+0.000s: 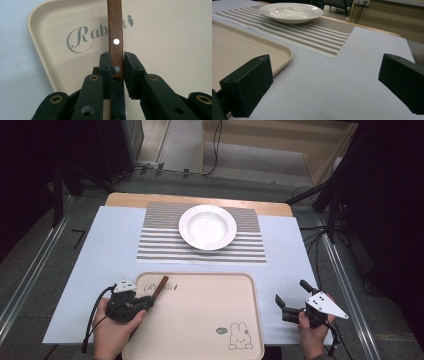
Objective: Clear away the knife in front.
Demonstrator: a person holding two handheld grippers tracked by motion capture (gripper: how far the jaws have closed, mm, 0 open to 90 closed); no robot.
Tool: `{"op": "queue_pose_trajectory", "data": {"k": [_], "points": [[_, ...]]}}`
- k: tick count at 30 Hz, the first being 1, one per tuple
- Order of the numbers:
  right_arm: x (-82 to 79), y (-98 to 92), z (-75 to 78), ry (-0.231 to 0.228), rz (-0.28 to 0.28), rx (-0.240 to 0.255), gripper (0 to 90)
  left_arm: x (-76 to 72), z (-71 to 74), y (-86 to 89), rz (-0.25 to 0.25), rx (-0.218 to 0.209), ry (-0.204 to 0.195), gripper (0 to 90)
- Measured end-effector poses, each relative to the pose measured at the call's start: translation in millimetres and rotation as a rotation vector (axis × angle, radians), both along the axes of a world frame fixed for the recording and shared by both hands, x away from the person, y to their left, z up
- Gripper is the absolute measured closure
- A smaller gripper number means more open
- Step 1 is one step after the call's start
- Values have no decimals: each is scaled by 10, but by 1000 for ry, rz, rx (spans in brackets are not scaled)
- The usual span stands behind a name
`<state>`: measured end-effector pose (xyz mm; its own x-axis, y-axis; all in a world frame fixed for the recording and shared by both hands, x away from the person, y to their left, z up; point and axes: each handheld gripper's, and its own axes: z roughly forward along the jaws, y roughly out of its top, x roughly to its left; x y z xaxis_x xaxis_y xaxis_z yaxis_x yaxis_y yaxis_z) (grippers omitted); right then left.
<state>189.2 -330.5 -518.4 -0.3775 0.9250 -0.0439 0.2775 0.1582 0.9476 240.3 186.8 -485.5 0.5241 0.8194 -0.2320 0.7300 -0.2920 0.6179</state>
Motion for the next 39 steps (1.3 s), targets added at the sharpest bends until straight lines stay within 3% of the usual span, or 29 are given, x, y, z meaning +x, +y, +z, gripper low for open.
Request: {"op": "queue_pose_trajectory", "data": {"k": [15,17,19,21,24,27,35,39], "points": [[1,3,0,0,-1,-3,0,-37,-49,-21,3,28,-3,761],[2,3,-1,0,-1,-3,0,-34,-37,-16,12,23,-26,749],[1,0,0,-1,0,0,0,-19,2,-6,26,17,-52,677],[2,1,0,1,-1,0,0,-15,47,-6,10,-11,-80,671],[3,9,-1,2,-3,-2,0,-9,65,-82,-58,-17,-92,787],[3,4,-1,2,-3,-2,0,16,48,-169,-97,7,-91,881],[5,-1,-3,0,-5,-4,0,50,-39,-304,-137,111,-100,894],[2,0,-2,1,-5,-2,0,62,-47,-242,-126,94,-92,895]]}}
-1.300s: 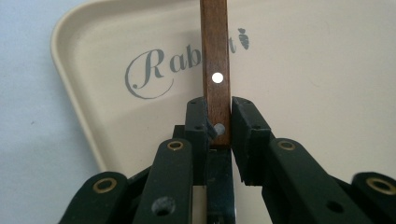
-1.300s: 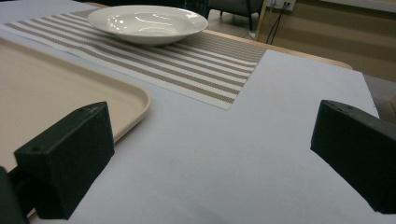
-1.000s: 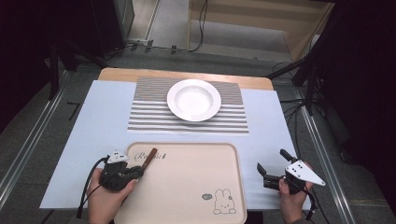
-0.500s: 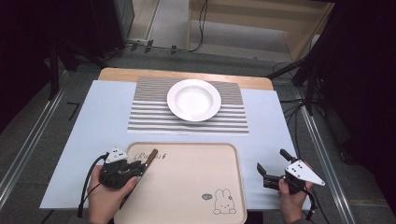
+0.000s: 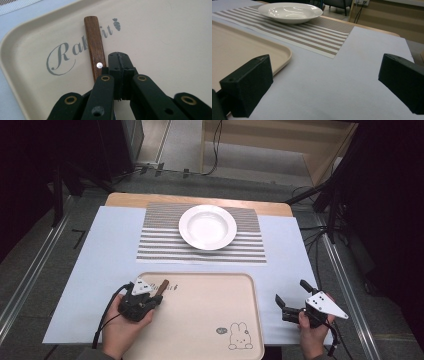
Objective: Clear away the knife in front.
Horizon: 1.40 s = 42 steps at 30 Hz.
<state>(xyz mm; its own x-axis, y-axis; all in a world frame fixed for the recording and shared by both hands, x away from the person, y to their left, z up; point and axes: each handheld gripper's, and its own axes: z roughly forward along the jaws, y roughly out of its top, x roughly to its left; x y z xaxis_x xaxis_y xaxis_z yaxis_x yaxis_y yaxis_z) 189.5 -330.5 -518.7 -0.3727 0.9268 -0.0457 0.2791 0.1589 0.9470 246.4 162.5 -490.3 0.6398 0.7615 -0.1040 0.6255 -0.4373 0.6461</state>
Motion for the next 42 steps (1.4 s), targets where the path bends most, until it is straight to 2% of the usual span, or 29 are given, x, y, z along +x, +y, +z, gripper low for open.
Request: {"op": "queue_pose_trajectory", "data": {"k": [7,20,25,27,30,37,40,42], "points": [[2,-1,-1,-3,0,-2,0,13,-38,96,13,-6,9,895],[3,-1,-1,-1,0,-3,0,43,-15,371,51,-30,22,895],[2,4,0,1,-1,-3,0,52,-4,460,71,-39,14,895],[3,4,0,1,-1,-3,0,56,-1,479,66,-47,11,895],[2,5,0,1,0,-3,0,43,9,496,41,-78,-19,885],[4,6,-1,1,0,-4,0,-11,118,528,1,-190,-125,584],[4,7,-1,1,1,-4,0,-25,144,537,-8,-225,-146,395],[3,8,0,1,1,-4,0,-25,151,567,-20,-261,-143,250]]}}
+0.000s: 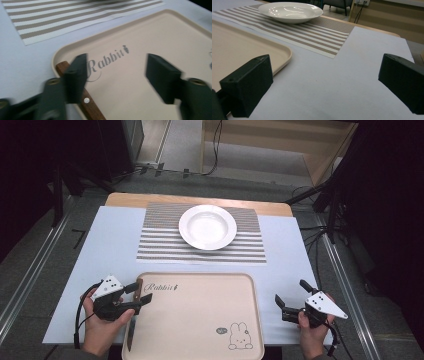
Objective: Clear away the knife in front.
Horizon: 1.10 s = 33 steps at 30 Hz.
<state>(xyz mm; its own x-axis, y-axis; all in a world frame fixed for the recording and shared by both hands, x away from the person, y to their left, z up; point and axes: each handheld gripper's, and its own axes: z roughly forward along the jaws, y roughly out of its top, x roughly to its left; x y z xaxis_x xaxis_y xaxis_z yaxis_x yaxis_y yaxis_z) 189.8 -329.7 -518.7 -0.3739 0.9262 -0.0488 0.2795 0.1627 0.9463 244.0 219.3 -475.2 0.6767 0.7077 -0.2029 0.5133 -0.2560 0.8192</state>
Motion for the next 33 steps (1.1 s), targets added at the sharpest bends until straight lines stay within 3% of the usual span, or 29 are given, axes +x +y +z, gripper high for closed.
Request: {"op": "queue_pose_trajectory", "data": {"k": [3,6,19,33], "points": [[1,-1,0,-1,1,-1,0,-17,25,50,-20,-45,-26,73],[1,0,0,0,2,-1,0,-33,51,101,-8,-62,-54,2],[2,4,-1,-2,2,-4,0,-53,100,310,34,-85,-109,2],[3,3,-1,0,-2,-5,0,-41,123,619,119,-106,-123,2]]}}
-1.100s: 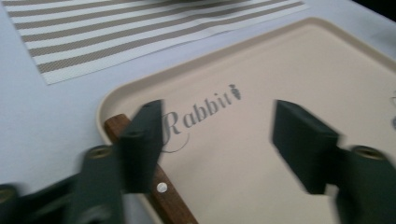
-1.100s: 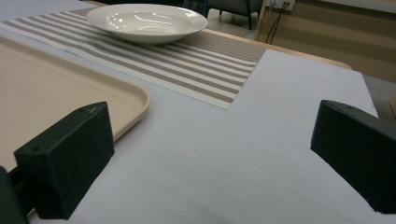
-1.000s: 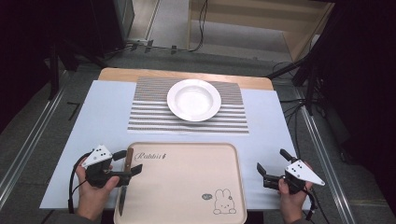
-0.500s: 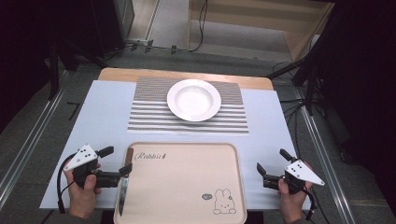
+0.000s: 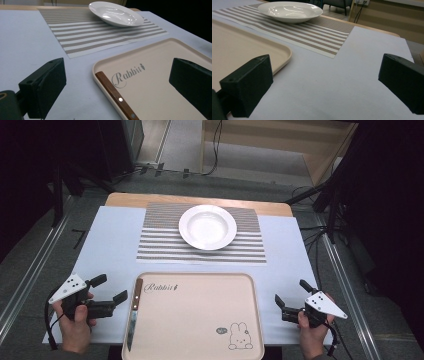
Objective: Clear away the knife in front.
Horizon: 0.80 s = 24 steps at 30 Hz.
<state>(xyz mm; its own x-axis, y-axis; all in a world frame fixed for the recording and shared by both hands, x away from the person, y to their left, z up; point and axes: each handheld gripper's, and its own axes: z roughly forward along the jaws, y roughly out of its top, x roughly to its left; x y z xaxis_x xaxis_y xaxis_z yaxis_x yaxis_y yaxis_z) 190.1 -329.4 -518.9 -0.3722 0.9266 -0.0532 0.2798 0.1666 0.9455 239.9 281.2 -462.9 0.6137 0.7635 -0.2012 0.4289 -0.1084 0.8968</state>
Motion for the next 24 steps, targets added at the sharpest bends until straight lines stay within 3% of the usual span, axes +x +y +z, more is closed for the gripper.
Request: {"op": "queue_pose_trajectory", "data": {"k": [5,8,24], "points": [[0,-1,0,0,-1,0,0,-10,0,109,17,-4,-15,2],[1,-2,0,0,-1,0,0,-19,-4,152,27,15,-30,2],[1,-3,0,0,-1,1,0,9,-75,440,84,11,-18,2]]}}
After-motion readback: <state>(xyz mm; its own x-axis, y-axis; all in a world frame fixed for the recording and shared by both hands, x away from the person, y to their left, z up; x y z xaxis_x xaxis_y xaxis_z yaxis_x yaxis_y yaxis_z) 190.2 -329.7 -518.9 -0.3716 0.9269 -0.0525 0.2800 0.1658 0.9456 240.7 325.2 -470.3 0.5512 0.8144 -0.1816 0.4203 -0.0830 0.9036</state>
